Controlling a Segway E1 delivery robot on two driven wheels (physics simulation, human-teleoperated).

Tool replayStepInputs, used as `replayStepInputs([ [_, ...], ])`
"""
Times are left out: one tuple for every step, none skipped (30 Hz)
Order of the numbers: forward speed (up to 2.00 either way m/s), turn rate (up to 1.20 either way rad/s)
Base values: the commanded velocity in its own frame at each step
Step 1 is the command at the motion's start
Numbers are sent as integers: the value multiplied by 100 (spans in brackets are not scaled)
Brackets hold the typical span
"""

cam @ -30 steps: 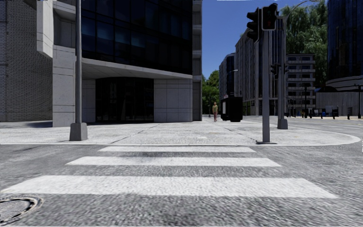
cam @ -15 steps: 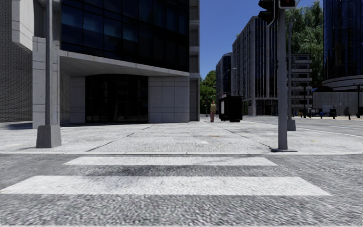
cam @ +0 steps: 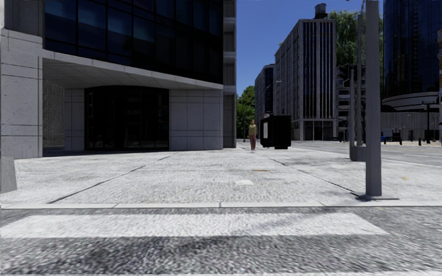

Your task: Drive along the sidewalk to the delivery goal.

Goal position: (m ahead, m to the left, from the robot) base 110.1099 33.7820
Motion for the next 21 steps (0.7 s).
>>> replayStepInputs([
  [200,0],
  [200,0],
  [200,0],
  [200,0],
  [200,0],
  [200,0],
  [200,0],
  [200,0],
  [200,0],
  [200,0],
  [200,0],
  [200,0],
  [200,0],
  [200,0],
  [200,0],
  [200,0],
  [200,0],
  [200,0],
  [200,0],
  [200,0],
  [200,0],
])
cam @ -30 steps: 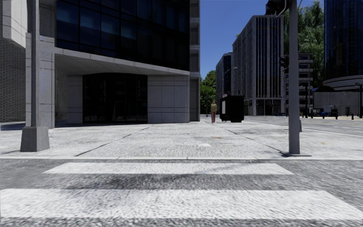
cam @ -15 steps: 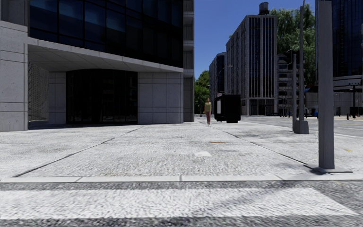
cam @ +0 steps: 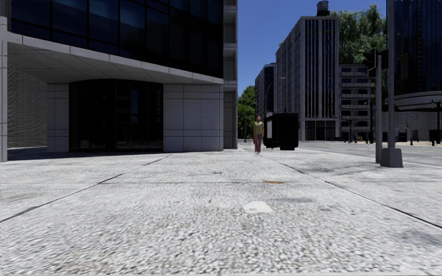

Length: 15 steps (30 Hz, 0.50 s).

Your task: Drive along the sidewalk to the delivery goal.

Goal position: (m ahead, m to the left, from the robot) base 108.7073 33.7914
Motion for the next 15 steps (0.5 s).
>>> replayStepInputs([
  [200,0],
  [200,0],
  [200,0],
  [200,0],
  [200,0],
  [200,0],
  [200,0],
  [200,0],
  [200,0],
  [200,0],
  [200,0],
  [200,0],
  [200,0],
  [200,0],
  [200,0],
])
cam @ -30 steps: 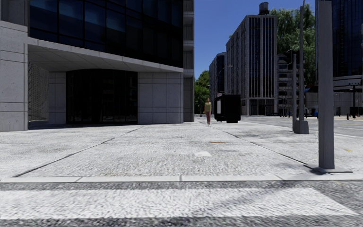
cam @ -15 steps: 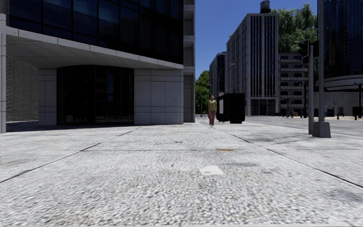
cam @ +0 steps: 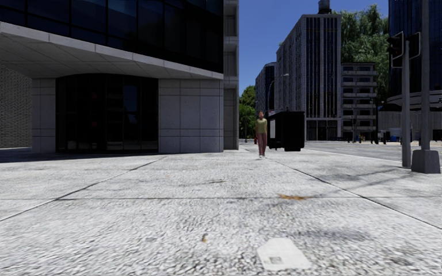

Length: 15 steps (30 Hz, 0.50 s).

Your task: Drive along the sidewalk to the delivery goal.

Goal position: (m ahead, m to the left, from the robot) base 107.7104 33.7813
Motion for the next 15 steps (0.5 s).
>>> replayStepInputs([
  [200,0],
  [200,0],
  [200,0],
  [200,0],
  [200,0],
  [200,0],
  [200,0],
  [200,0],
  [200,0],
  [200,0],
  [200,0],
  [200,0],
  [200,0],
  [200,0],
  [200,0],
])
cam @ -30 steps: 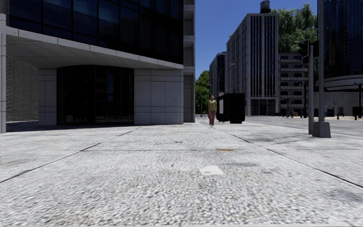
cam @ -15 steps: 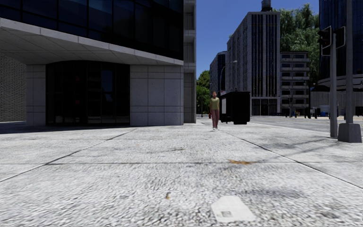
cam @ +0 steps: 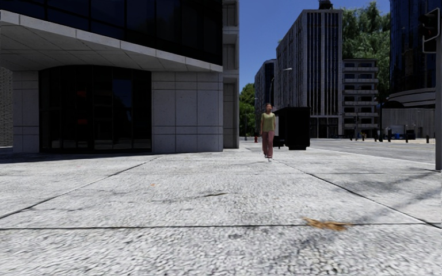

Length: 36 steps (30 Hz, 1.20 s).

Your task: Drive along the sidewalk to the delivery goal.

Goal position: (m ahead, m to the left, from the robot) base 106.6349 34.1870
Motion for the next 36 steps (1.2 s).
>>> replayStepInputs([
  [200,0],
  [200,0],
  [200,0],
  [200,0],
  [200,0],
  [200,0],
  [200,0],
  [200,0],
  [200,0],
  [200,0],
  [200,0],
  [200,0],
  [200,3],
  [200,3],
  [200,50],
  [200,65],
  [200,83],
  [200,83],
  [200,83],
  [200,40],
  [200,22],
  [200,9],
  [200,2],
  [200,0],
  [200,0],
  [200,0],
  [200,0],
  [200,0],
  [200,0],
  [200,0],
  [200,0],
  [200,0],
  [200,0],
  [200,0],
  [200,0],
  [200,0],
])
